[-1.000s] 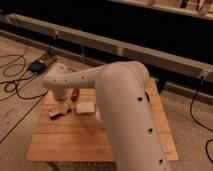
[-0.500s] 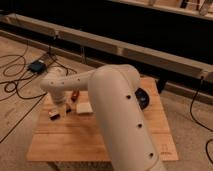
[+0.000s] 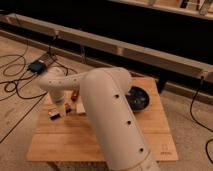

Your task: Place the eraser on the white sponge

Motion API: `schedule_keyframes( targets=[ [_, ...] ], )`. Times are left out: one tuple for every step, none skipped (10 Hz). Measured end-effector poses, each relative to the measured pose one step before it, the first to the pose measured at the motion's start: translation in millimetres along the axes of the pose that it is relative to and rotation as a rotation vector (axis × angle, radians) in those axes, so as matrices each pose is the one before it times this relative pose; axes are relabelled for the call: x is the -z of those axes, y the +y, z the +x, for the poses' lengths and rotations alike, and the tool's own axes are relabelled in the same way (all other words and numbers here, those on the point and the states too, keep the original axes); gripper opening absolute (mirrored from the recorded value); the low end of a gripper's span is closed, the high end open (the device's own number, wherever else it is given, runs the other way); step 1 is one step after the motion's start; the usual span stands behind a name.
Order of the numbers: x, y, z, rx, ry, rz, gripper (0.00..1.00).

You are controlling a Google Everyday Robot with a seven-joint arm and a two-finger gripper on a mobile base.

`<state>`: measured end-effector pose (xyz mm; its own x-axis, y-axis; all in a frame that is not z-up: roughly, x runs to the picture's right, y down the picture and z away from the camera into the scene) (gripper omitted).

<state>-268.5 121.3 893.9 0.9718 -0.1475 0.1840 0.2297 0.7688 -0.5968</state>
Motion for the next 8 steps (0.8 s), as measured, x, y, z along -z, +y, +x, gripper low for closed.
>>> schedule_keyframes(
  targets=[
    [-4.29, -0.55, -1.66, 0.01139, 0.0041, -0.00784, 0.71],
    [-1.88, 0.07, -1.63, 0.00581, 0.00184, -0.00496, 0.71],
    [-3.02, 0.86, -1.72, 0.00701, 0.00378, -0.00874, 0.71],
    [-1.98, 0.84, -1.21, 0.00466, 0.00255, -0.00716, 0.66],
    [-1.79, 0.28, -0.24, 0.00196, 0.00252, -0.00691, 0.56],
    [-1.15, -0.04, -0.26, -0.00006, -0.00024, -0.00493, 0.49],
    [-1.71, -1.27, 1.4, -0.00289, 0.0004, -0.00513, 0.37],
    [-0.95, -1.13, 0.89, -0.00384, -0.00093, -0.00318, 0.27]
  ],
)
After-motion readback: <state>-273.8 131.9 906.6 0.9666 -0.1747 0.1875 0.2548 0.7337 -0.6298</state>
